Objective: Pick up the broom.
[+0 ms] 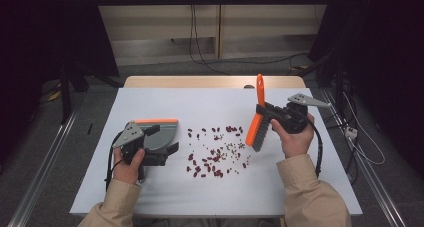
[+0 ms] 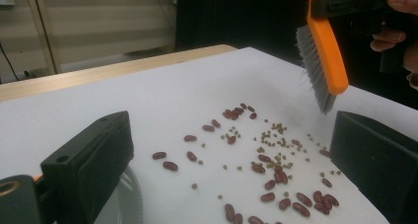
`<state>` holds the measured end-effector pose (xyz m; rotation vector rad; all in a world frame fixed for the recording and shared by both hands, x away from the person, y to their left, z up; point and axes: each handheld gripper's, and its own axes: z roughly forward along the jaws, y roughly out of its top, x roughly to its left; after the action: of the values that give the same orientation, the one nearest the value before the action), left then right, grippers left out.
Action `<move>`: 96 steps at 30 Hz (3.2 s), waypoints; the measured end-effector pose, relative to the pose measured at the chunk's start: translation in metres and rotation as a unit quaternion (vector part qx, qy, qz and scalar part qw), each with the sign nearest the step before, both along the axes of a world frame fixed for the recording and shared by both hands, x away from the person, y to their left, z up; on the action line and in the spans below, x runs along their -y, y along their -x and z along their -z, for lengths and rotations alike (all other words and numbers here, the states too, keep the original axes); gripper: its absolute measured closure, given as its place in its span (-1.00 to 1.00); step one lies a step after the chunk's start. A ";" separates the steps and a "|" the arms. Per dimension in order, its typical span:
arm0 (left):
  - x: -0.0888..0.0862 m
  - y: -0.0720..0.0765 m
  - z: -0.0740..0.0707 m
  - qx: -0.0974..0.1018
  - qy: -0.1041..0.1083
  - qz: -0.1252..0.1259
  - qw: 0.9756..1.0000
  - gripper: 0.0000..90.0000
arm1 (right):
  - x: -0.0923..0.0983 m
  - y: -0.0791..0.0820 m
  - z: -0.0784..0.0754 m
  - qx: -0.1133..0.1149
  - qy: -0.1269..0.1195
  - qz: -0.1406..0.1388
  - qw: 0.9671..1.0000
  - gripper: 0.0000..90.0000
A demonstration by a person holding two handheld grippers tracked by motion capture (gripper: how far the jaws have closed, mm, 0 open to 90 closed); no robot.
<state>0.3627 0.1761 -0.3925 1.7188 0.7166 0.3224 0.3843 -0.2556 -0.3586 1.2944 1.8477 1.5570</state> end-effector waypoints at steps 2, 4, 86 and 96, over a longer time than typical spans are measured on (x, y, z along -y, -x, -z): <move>0.002 -0.001 0.000 -0.002 0.003 0.001 1.000 -0.93 | -0.004 -0.001 -0.001 0.000 0.002 -0.003 1.000 0.59; 0.004 -0.002 0.000 -0.002 0.004 0.002 1.000 -0.93 | -0.006 -0.002 -0.002 0.001 0.003 -0.006 1.000 0.59; 0.082 -0.021 0.018 -0.064 -0.037 -0.013 0.997 0.58 | -0.132 -0.012 0.000 0.008 0.036 -0.039 0.999 -0.55; 0.083 -0.023 0.022 -0.060 -0.048 -0.027 0.997 0.58 | -0.141 -0.012 0.010 -0.012 0.039 -0.032 0.999 -0.60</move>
<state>0.3853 0.0934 -0.4144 1.8249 0.8470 0.2967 0.3963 -0.1143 -0.3684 1.2352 1.9624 1.4915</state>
